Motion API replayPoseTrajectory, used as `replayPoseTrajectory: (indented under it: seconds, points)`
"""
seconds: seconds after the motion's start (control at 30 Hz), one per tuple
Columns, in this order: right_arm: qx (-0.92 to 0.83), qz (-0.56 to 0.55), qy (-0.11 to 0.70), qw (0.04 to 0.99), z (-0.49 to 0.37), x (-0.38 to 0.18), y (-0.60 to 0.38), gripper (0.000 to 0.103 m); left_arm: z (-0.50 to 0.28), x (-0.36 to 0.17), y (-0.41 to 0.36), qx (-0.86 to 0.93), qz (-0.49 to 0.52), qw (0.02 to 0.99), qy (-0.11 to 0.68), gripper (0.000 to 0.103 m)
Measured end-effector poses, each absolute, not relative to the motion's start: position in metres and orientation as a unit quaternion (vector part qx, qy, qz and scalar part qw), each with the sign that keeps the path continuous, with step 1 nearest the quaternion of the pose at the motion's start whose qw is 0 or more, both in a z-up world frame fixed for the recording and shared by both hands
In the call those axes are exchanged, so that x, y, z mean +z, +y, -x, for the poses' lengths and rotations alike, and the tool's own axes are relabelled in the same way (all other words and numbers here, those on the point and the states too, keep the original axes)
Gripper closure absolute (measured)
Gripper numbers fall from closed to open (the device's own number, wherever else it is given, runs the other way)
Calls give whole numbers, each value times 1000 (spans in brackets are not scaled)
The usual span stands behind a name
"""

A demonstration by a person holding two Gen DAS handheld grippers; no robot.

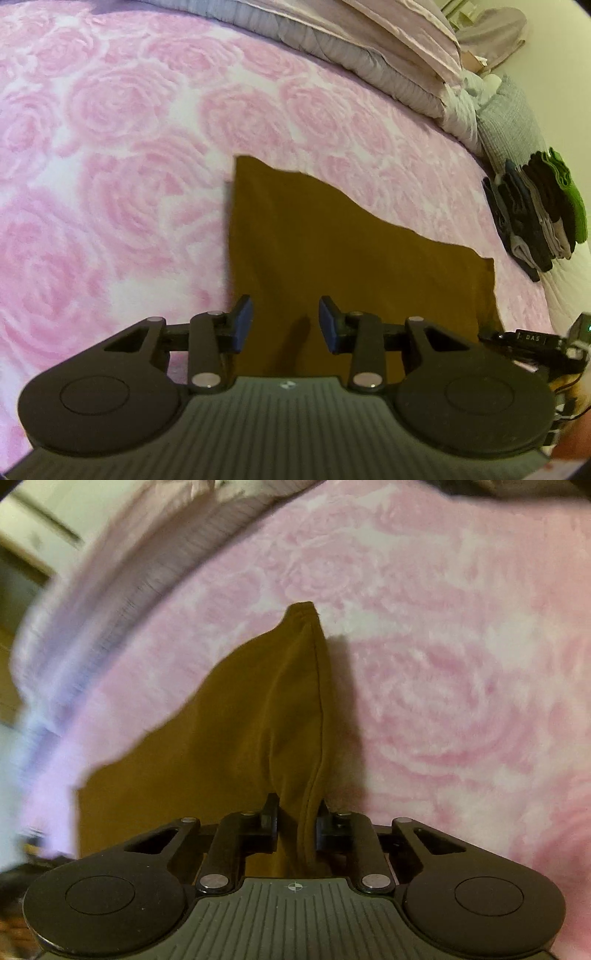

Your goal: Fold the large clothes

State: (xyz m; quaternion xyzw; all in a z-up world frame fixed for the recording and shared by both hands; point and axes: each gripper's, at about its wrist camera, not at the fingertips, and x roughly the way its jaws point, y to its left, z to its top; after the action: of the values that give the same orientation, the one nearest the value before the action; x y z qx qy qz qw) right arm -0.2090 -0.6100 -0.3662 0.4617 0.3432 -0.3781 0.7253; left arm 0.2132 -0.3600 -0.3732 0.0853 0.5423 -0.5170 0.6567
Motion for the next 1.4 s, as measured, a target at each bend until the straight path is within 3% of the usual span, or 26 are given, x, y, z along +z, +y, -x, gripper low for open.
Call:
replayPoseTrajectory:
  seconds: [0.17, 0.33, 0.47, 0.53, 0.57, 0.6, 0.67, 0.77, 1.0, 1.3, 1.4]
  points:
    - [-461, -198, 498, 707, 94, -307, -559, 91, -246, -374, -334, -483, -65, 672, 557, 70]
    - [-421, -23, 518, 744, -18, -273, -458, 91, -272, -379, -293, -449, -38, 674, 585, 70]
    - [-353, 53, 533, 767, -87, -304, -382, 90, -285, -384, -266, -431, -23, 672, 602, 70]
    - [-315, 88, 558, 763, -112, -344, -351, 84, -288, -388, -256, -426, -18, 671, 607, 70]
    - [-292, 94, 580, 755, -121, -365, -340, 69, -290, -390, -251, -423, -17, 670, 610, 70]
    - [-283, 102, 590, 749, -128, -378, -333, 64, -291, -391, -247, -421, -15, 668, 614, 70]
    - [-286, 137, 584, 747, -127, -382, -322, 62, -292, -391, -240, -419, -9, 669, 615, 70]
    - [-234, 80, 579, 777, -116, -355, -323, 52, -290, -387, -237, -422, 2, 665, 616, 70]
    - [-287, -76, 514, 805, -43, -276, -381, 52, -271, -364, -281, -491, 32, 629, 602, 70]
    - [-424, -340, 436, 717, 25, -302, -551, 53, -243, -387, -383, -526, 15, 594, 608, 54]
    - [-419, -366, 434, 708, 28, -313, -571, 53, -238, -393, -404, -533, -3, 591, 606, 51]
